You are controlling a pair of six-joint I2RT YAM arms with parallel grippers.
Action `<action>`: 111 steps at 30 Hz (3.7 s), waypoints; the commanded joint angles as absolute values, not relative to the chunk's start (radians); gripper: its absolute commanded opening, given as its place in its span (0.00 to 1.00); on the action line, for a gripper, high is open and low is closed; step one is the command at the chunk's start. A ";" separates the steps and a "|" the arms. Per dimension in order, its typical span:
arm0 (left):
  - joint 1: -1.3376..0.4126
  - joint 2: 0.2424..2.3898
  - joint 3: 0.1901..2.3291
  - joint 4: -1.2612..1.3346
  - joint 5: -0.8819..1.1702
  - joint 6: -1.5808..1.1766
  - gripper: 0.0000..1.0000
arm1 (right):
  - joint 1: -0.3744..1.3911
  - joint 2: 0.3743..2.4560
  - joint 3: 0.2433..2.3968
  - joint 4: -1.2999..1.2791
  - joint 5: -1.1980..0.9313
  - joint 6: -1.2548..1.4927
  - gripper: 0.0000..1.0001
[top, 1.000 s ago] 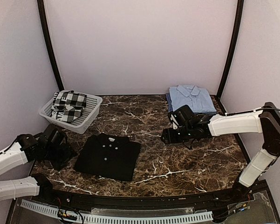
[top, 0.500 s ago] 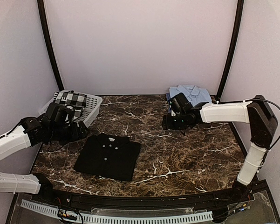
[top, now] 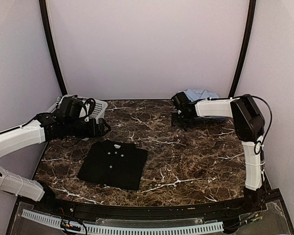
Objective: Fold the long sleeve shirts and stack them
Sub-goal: Move the square-folded shirt to the center of the board.
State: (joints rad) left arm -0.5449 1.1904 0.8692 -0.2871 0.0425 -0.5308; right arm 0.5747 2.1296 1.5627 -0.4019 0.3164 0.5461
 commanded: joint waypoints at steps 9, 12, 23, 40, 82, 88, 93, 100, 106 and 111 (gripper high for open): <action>-0.538 1.247 0.918 -0.208 0.142 -0.436 0.93 | 0.529 2.149 1.691 -0.477 0.407 0.577 0.66; -0.538 1.260 0.919 -0.207 0.145 -0.424 0.93 | 0.529 2.125 1.696 -0.480 0.435 0.551 0.67; -0.538 1.285 0.921 -0.204 0.170 -0.400 0.93 | 0.531 2.296 1.932 -0.543 0.558 0.394 0.76; -0.538 1.321 0.913 -0.201 0.185 -0.392 0.93 | 0.525 2.563 2.158 -0.673 0.661 0.339 0.64; -0.538 1.324 0.904 -0.222 0.218 -0.403 0.94 | 0.760 2.128 1.589 -0.286 -0.173 0.767 0.00; -0.538 1.321 0.901 -0.225 0.207 -0.402 0.94 | 0.848 2.168 1.609 -0.161 -0.155 0.877 0.00; -0.538 1.305 0.889 -0.236 0.168 -0.421 0.95 | 0.854 2.166 1.615 -0.127 -0.162 0.864 0.15; -0.519 1.260 0.824 -0.272 0.066 -0.548 0.98 | 0.906 2.095 1.610 -0.161 -0.122 0.759 0.59; -0.448 1.196 0.736 -0.309 0.017 -0.601 0.98 | 0.964 1.998 1.487 -0.210 -0.068 0.764 0.64; -0.367 1.135 0.659 -0.325 0.036 -0.620 0.98 | 1.024 1.928 1.387 -0.259 -0.030 0.811 0.65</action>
State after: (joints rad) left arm -0.4126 1.1885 0.7113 -0.2798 0.0441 -0.5850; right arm 0.9840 1.9793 1.4441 -0.2111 -0.0803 0.7815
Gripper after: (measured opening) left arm 0.980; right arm 0.648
